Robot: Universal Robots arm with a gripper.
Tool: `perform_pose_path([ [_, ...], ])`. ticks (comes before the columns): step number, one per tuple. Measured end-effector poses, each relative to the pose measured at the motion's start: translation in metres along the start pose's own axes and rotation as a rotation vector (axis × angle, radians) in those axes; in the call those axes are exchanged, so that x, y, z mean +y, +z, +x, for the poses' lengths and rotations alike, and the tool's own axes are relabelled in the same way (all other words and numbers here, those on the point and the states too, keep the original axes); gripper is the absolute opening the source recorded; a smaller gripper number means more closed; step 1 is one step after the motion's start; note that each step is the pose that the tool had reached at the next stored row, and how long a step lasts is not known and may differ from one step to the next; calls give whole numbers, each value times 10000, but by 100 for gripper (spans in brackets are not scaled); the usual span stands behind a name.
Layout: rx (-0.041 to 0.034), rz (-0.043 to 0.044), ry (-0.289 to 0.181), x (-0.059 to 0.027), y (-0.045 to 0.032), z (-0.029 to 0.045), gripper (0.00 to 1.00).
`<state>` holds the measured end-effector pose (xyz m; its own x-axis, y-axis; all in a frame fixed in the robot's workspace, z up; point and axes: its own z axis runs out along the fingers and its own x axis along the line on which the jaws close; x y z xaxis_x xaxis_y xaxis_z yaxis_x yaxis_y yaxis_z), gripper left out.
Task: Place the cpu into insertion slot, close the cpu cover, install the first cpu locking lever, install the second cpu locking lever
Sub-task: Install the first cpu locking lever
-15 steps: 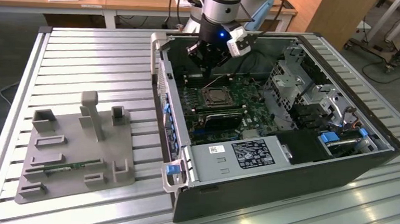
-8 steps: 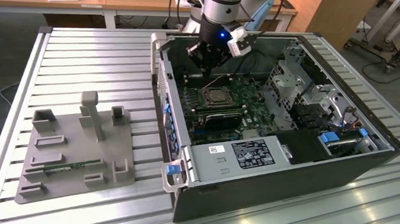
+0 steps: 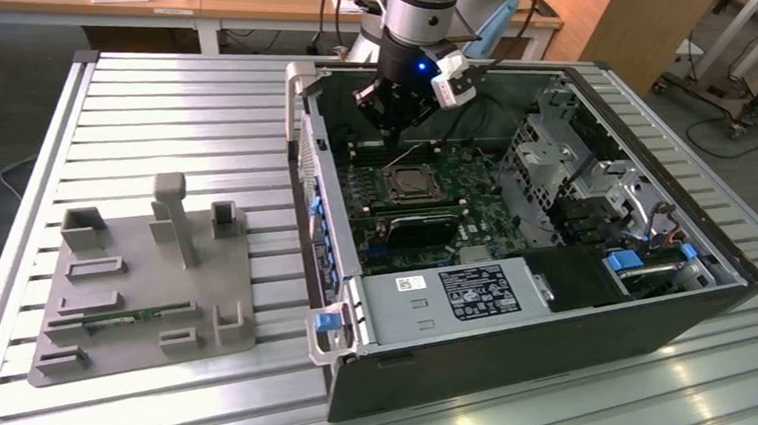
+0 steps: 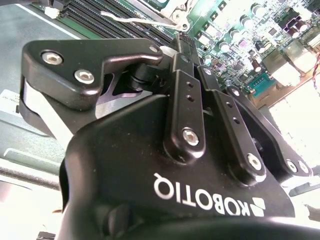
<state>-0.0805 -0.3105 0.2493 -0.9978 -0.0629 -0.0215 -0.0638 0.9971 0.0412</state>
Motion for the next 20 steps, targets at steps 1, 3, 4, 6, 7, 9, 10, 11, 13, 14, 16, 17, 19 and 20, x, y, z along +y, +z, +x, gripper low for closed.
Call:
perform_pose_path([
  [1, 0, -1, -1, 0, 0, 0, 11],
  [3, -1, -1, -2, 0, 0, 0, 11],
  [4, -1, 0, -3, 0, 0, 0, 11],
  [6, -1, -3, -15, 0, 3, 0, 11],
  [7, -2, -5, -38, 0, 8, 0, 11],
  [9, 4, -2, -108, -1, 17, 0, 11],
  [10, 5, -6, -161, -1, 24, 0, 11],
  [11, 6, -5, -200, -1, 30, -1, 11],
  [13, 9, -5, -208, -2, 40, -8, 11],
  [14, 8, -6, -207, -3, 47, -15, 11],
  [16, 8, -4, -184, -2, 63, -32, 11],
  [17, 6, -3, -137, -1, 70, -44, 11],
  [19, 0, -1, -13, 1, 85, -62, 11],
  [20, -2, 0, 37, 3, 93, -73, 11],
])
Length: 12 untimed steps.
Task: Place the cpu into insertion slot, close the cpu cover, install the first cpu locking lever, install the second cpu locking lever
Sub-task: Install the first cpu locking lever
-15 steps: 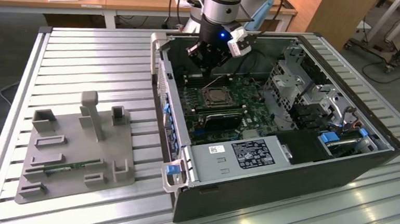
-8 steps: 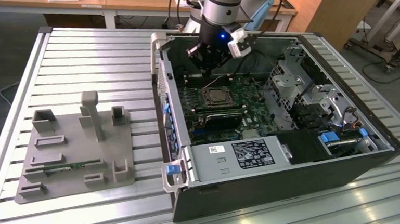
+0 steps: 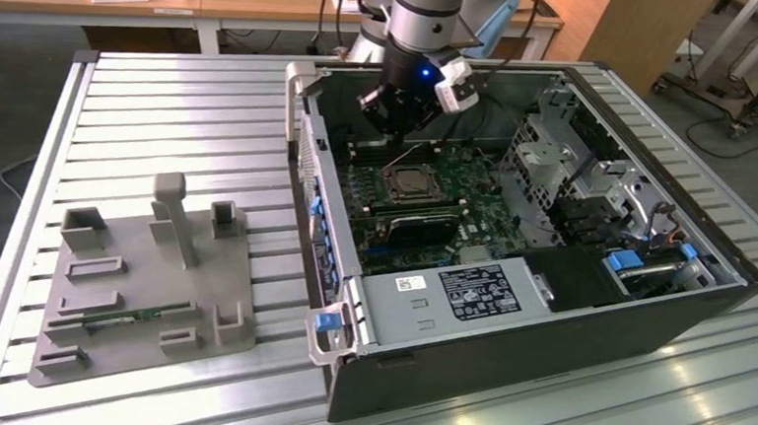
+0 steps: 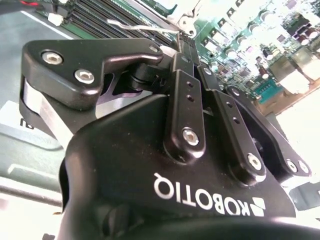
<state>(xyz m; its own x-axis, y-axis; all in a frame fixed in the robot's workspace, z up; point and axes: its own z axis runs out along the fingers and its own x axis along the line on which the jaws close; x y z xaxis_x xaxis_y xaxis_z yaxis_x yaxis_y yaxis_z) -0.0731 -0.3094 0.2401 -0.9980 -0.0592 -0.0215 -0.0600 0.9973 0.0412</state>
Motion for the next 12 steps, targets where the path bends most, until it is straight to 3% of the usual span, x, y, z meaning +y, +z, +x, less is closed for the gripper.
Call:
perform_pose_path([
  [12, 0, 2, 22, 42, 111, -83, 11],
])
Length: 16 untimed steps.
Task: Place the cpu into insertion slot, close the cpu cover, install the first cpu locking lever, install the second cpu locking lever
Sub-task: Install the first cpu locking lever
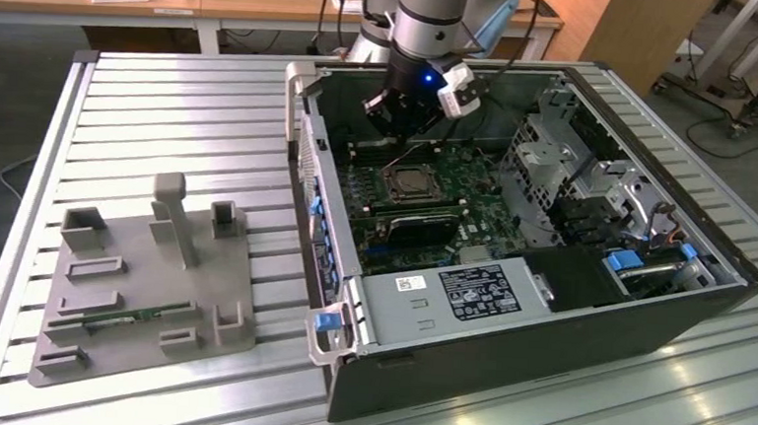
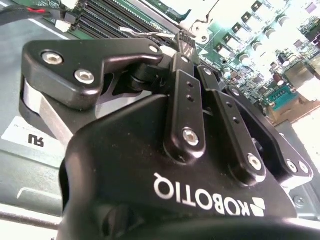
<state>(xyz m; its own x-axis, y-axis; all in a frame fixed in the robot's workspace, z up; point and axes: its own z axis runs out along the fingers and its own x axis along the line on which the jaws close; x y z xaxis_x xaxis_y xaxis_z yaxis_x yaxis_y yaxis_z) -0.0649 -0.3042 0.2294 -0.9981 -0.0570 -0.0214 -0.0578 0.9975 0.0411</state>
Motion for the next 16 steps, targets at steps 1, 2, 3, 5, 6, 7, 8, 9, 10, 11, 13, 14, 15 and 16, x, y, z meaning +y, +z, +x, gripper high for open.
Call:
perform_pose_path([
  [1, 1, 1, 1, 0, 0, 0, 11],
  [2, 1, 1, 1, 0, 0, 0, 11],
  [3, 0, 0, 2, 0, 1, -1, 11],
  [5, -1, -1, 0, 0, 5, -1, 11],
  [6, -1, -1, 0, 0, 5, -1, 11],
  [7, -1, -1, 0, 0, 5, -1, 11],
  [8, -1, -1, 0, 0, 5, -1, 11],
  [9, -1, -1, 0, 0, 5, -1, 11],
  [10, -1, -2, 0, 0, 5, -2, 11],
  [11, -1, -2, -1, 0, 6, -5, 11],
  [13, -2, -3, -1, -1, 7, -16, 11],
  [14, -2, -2, 0, -1, 7, -23, 11],
  [15, -2, -3, 0, -2, 7, -30, 11],
  [16, -3, -4, 0, -2, 9, -39, 11],
])
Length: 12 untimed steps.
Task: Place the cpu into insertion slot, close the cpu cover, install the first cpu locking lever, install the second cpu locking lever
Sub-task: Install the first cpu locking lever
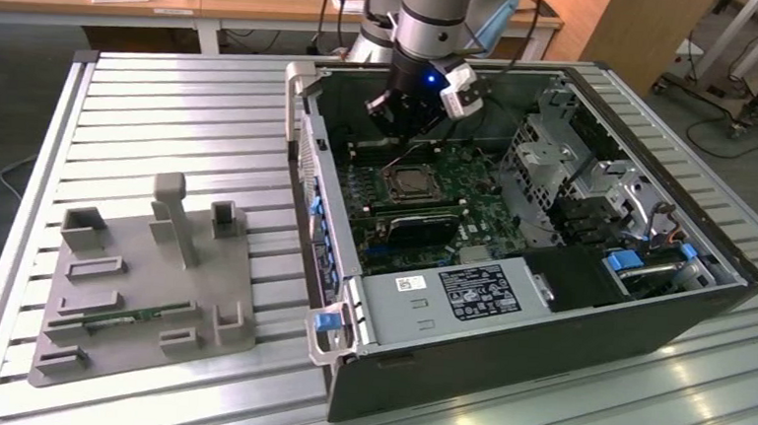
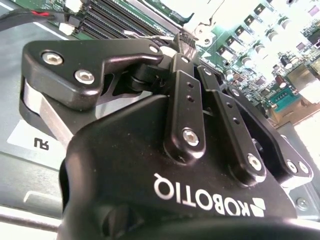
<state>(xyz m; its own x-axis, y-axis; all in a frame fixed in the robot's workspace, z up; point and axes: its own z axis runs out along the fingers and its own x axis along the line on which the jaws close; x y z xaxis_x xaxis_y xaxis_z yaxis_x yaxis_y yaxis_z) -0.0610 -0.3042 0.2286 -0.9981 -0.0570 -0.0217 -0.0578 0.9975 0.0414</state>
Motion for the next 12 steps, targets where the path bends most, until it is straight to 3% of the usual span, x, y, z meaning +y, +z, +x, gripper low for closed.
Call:
perform_pose_path([
  [12, 2, 3, 0, 27, 48, -58, 11],
])
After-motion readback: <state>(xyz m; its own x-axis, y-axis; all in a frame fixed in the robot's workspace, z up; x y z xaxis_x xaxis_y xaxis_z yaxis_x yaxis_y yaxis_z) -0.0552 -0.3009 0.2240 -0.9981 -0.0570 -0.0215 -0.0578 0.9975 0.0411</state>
